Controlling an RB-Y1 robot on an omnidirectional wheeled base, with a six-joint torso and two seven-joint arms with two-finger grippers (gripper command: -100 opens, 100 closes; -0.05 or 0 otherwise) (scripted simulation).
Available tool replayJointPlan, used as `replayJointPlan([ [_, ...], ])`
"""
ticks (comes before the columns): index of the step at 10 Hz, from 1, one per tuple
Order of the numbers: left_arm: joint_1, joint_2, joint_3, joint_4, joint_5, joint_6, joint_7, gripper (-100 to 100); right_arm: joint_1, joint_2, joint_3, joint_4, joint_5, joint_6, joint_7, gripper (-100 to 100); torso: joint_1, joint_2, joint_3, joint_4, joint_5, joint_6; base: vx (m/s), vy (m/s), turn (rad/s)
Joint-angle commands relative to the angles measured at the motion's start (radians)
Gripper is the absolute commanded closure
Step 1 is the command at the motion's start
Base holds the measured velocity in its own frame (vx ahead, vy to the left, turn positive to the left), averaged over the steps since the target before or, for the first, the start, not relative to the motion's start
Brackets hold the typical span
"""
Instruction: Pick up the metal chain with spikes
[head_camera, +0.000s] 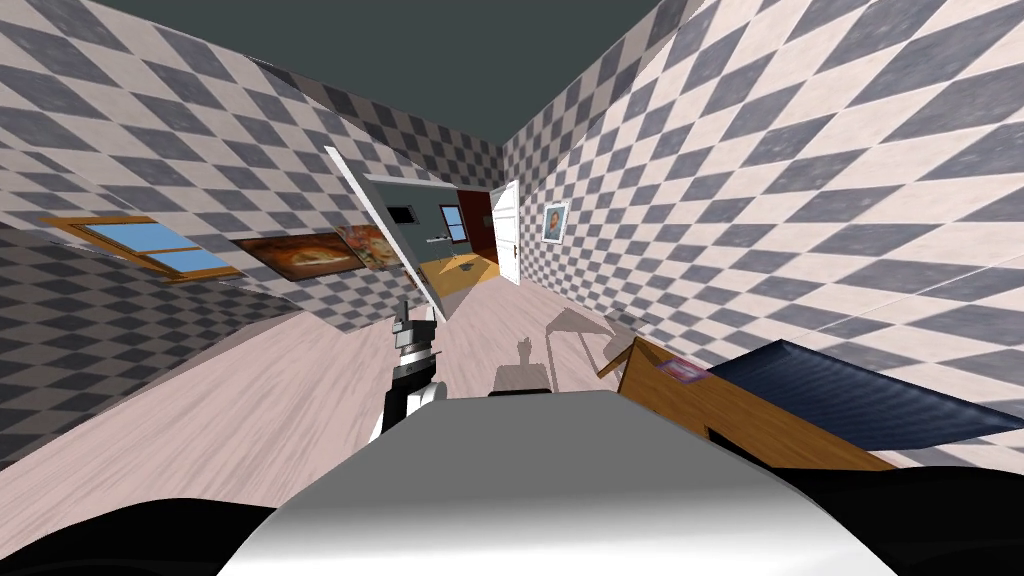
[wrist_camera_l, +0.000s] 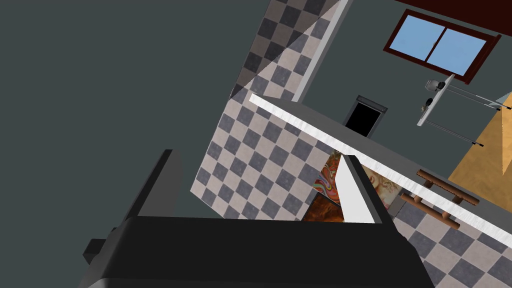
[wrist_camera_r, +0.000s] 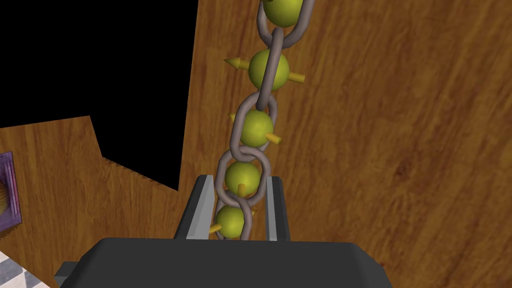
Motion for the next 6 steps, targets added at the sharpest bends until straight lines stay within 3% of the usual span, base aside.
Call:
replayJointPlan([
  [1, 0.000, 0.000, 0.000, 0.000, 0.000, 0.000, 0.000, 0, 0.000, 0.000, 0.000, 0.000, 0.000, 0.000, 0.000, 0, 0.000, 0.000, 0.000, 0.000, 0.000, 0.000, 0.000, 0.000, 0.000],
  [2, 0.000, 0.000, 0.000, 0.000, 0.000, 0.000, 0.000, 0, 0.009, -0.028, 0.022, -0.026, -0.007, 0.003, -0.020, 100, 0.000, 0.000, 0.000, 0.000, 0.000, 0.000, 0.012, -0.007, -0.045],
  [4, 0.000, 0.000, 0.000, 0.000, 0.000, 0.000, 0.000, 0, 0.021, -0.067, 0.015, -0.040, -0.013, -0.025, -0.024, 100, 0.000, -0.001, -0.001, 0.000, 0.001, 0.000, 0.016, 0.013, -0.052],
  [5, 0.000, 0.000, 0.000, 0.000, 0.000, 0.000, 0.000, 0, 0.011, -0.048, 0.007, -0.021, -0.008, -0.022, -0.015, 100, 0.002, -0.001, -0.001, 0.000, 0.001, 0.000, 0.006, 0.012, -0.011],
  [6, 0.000, 0.000, 0.000, 0.000, 0.000, 0.000, 0.000, 0, 0.012, -0.049, 0.005, -0.020, -0.008, -0.025, -0.013, 0, 0.001, -0.001, 0.000, 0.000, 0.000, 0.000, 0.000, 0.000, 0.000],
])
